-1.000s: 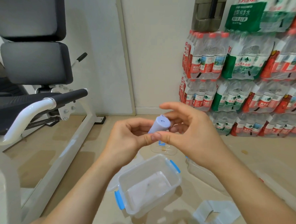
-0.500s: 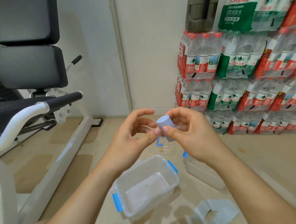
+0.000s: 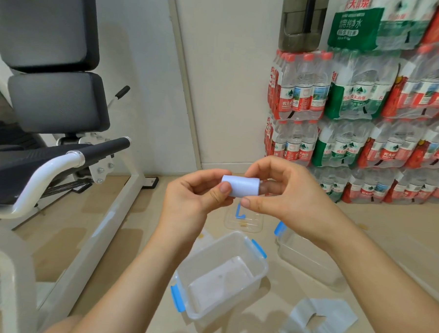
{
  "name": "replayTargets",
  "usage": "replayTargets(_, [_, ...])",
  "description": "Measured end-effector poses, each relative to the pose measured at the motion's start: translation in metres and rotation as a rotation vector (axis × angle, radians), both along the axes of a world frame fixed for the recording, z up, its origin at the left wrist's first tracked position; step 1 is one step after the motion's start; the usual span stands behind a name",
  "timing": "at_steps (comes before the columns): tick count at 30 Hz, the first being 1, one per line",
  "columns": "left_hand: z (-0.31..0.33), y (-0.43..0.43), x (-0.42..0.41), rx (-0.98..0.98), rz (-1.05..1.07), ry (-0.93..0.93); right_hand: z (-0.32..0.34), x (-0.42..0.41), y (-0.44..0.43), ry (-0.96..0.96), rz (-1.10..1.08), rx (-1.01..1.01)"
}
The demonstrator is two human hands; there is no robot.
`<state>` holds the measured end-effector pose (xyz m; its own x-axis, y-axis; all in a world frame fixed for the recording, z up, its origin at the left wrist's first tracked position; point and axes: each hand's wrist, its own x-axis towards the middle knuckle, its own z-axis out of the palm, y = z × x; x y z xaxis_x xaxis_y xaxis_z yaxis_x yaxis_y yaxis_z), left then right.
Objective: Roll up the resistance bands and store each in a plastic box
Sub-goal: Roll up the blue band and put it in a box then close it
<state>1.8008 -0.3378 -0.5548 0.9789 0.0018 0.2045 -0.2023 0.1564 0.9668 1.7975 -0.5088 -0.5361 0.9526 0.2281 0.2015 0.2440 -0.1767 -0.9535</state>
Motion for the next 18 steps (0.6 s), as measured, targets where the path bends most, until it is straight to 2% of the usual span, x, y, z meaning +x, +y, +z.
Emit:
replayTargets(6, [0.008,-0.011,-0.013,0.035,-0.048,0.002,0.004,-0.007,-0.017,0.002,-0.045,0.054])
replayTargets(14, [0.029,-0.061,-0.03,0.287,-0.15,0.009,0.008,-0.025,-0.083,0.039,-0.005,0.155])
replayTargets(18, [0.048,-0.096,-0.023,0.387,-0.233,-0.002,0.016,-0.032,-0.111,0.02,-0.103,0.303])
